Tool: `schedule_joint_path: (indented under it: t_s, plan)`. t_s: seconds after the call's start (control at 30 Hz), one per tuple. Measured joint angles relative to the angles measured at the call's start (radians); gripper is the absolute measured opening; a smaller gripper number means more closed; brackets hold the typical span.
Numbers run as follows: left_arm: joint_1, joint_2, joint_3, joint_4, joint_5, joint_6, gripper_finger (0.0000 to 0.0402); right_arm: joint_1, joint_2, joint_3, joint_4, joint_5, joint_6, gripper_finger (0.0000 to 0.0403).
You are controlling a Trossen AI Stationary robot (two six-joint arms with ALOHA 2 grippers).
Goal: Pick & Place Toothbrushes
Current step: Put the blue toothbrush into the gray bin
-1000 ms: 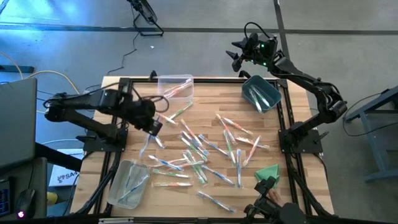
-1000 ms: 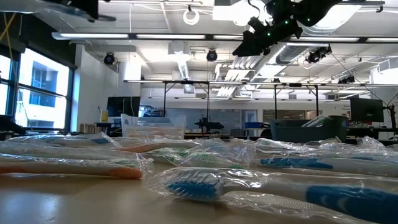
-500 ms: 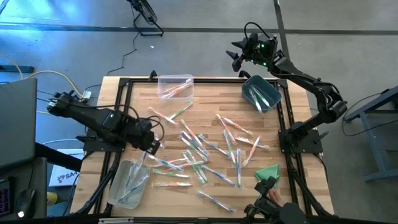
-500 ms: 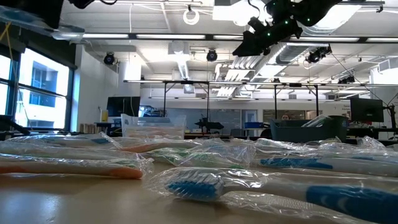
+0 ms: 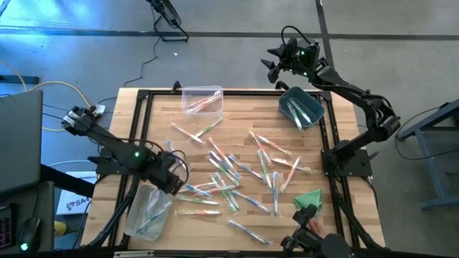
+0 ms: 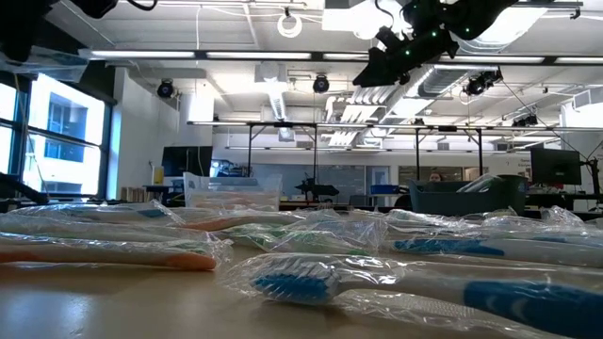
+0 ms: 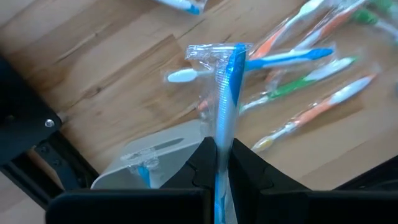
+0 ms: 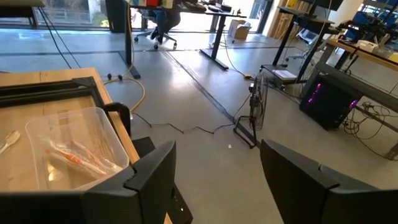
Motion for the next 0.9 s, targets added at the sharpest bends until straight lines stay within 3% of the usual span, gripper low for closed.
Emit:
schedule_joint_path:
  t_s: [0.57,0.9]
  plan:
    - [-0.123,0.115,0.000,-0.013,0.002,0.000,0.0016,0.000,0.000,0.000,-0.023,0.000,0.053,0.0227]
    - [-0.122,0.153,0.000,0.050,0.015,0.025,0.0016,0.000,0.000,0.000,-0.024,0.000,0.099,0.0227]
